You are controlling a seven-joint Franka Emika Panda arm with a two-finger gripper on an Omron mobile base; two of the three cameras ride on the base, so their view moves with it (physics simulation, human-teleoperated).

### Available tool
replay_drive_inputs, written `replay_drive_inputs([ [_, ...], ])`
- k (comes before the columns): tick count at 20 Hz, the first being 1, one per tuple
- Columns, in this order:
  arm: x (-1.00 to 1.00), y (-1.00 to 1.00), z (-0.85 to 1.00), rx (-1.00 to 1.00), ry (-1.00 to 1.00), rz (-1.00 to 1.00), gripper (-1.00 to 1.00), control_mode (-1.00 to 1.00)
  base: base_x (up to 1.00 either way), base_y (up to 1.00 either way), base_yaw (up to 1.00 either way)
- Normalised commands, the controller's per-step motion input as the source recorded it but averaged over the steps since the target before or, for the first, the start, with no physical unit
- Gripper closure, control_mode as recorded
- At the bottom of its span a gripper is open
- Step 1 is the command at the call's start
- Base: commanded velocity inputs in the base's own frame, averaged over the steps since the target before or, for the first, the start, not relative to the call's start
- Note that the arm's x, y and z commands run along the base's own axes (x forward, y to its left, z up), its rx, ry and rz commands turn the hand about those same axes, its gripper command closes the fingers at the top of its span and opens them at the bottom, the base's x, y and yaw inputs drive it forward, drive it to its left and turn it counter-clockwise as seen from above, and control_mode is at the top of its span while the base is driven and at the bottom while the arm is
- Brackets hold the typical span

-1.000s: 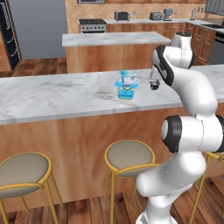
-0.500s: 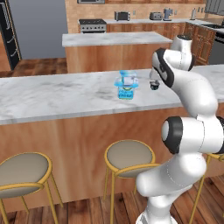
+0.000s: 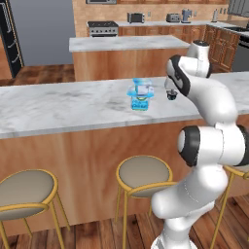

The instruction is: Stack the yogurt containers by placing the smaller containers on top of the larger containers.

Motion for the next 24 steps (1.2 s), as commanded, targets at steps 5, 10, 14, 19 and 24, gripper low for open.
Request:
replay_drive_inputs([
  [5, 0.20, -0.08, -0.05, 0.00, 0.00, 0.00, -1.00, -1.00, 0.00, 0.00, 0.00],
  [10, 0.19, -0.14, -0.04, 0.00, 0.00, 0.00, -1.00, -1.00, 0.00, 0.00, 0.00],
  [14, 0.13, -0.09, -0.09, 0.00, 0.00, 0.00, -1.00, -1.00, 0.00, 0.00, 0.00],
  [19, 0.16, 0.00, -0.15, 0.00, -0.01, 0.01, -1.00, -1.00, 0.00, 0.00, 0.00],
  [24, 0.15, 0.00, -0.15, 0.00, -0.01, 0.02, -1.00, -1.00, 0.00, 0.00, 0.00],
])
